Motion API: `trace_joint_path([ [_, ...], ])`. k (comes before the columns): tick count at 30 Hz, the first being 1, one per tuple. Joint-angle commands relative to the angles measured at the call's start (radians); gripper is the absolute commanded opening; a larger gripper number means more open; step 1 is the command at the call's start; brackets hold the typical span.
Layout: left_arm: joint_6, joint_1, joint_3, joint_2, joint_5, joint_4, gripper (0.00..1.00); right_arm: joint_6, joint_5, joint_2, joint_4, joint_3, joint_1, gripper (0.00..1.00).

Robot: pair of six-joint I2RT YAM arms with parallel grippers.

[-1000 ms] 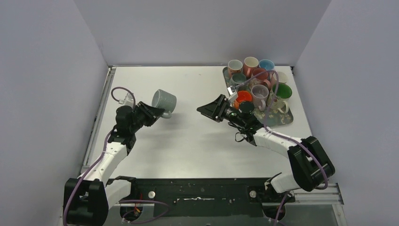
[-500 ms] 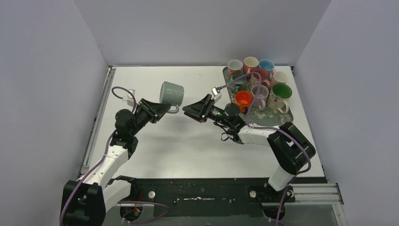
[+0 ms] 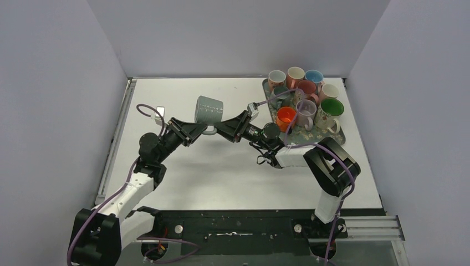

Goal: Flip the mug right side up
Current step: Turn over the cup at the corner of the board.

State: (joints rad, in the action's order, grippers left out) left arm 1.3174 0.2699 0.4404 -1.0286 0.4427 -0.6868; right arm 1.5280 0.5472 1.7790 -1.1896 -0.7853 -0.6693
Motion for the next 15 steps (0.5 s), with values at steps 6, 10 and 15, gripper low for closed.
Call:
trace_joint_path([
  [6,0.019,0.034,-0.003,-0.045,0.012,-0.305,0.00,0.082,-0.019,0.057,-0.218,-0.060,-0.008,0.40],
  [10,0.017,0.047,-0.012,-0.064,0.010,-0.328,0.00,0.092,-0.015,0.066,-0.231,-0.065,-0.012,0.41],
  [15,0.010,0.055,-0.012,-0.082,0.023,-0.340,0.00,0.077,-0.010,0.059,-0.205,-0.078,-0.015,0.43],
])
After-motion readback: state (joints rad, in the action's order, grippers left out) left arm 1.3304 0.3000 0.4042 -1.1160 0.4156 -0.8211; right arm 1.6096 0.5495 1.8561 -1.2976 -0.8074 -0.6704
